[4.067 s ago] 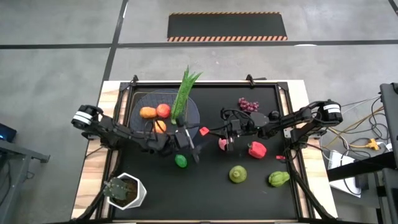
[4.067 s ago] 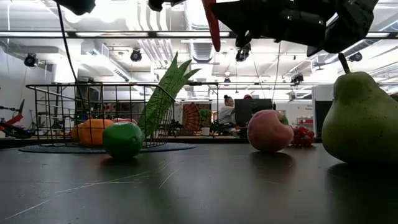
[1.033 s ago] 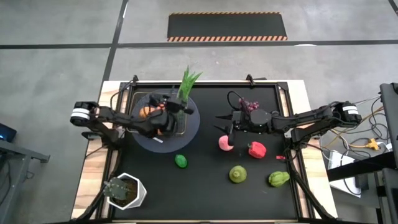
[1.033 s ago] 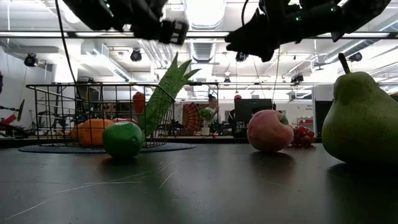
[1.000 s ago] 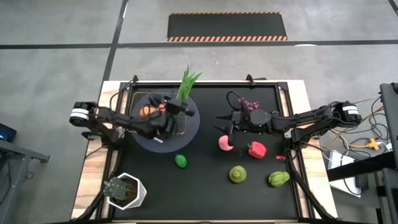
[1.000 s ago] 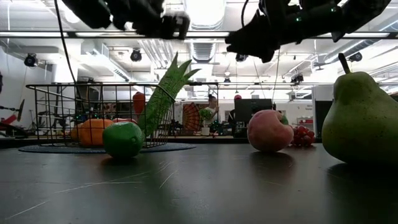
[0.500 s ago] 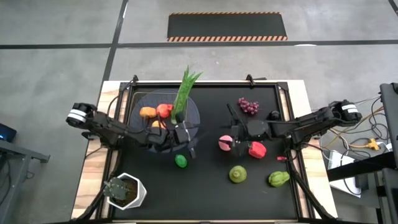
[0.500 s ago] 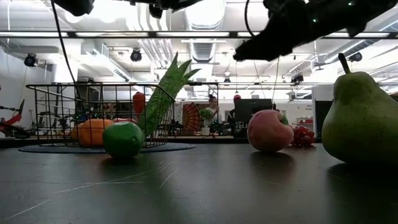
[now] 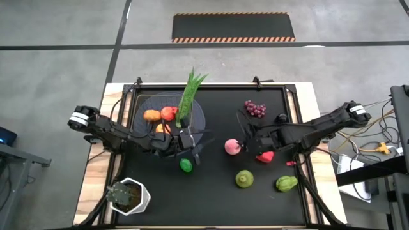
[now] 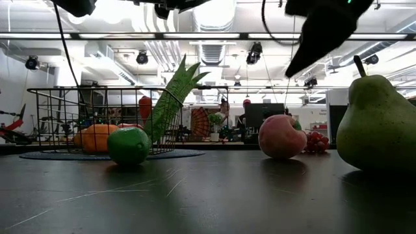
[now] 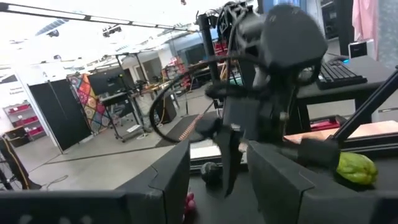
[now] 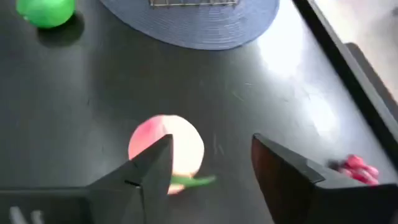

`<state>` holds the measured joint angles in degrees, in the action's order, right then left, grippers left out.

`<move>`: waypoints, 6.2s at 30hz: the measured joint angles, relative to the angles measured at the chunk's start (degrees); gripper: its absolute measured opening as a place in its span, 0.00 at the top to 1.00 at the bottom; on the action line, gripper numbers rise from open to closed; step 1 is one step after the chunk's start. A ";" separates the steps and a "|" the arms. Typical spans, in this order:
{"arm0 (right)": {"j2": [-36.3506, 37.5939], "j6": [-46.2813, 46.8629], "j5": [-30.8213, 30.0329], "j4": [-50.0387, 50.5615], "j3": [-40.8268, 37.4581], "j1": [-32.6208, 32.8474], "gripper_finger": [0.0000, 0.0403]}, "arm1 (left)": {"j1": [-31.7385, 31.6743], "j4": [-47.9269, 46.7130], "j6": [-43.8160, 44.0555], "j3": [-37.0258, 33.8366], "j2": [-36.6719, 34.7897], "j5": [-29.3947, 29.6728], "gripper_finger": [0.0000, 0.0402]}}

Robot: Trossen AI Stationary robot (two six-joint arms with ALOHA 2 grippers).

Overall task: Build produce basket
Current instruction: Put the green lime into the wire basket, then put the pink peach into the wire basket

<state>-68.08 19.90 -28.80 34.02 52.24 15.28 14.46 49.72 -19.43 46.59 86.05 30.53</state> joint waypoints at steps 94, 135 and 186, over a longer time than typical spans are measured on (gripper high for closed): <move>22.98 -52.51 18.28 -56.71 -29.32 -4.45 0.88 | 6.29 -93.50 15.90 23.96 15.17 -17.98 0.39; 22.91 -52.32 18.26 -55.32 -29.41 -4.45 0.88 | 4.12 -88.51 22.48 30.73 9.26 -14.86 0.65; 22.98 -47.55 18.26 -55.60 -29.43 -4.45 0.88 | -28.26 -116.82 59.40 11.49 -8.95 -15.98 0.38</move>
<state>-45.10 -27.65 -10.55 -21.58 22.81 10.83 -13.80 -67.10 39.97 58.07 77.10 14.55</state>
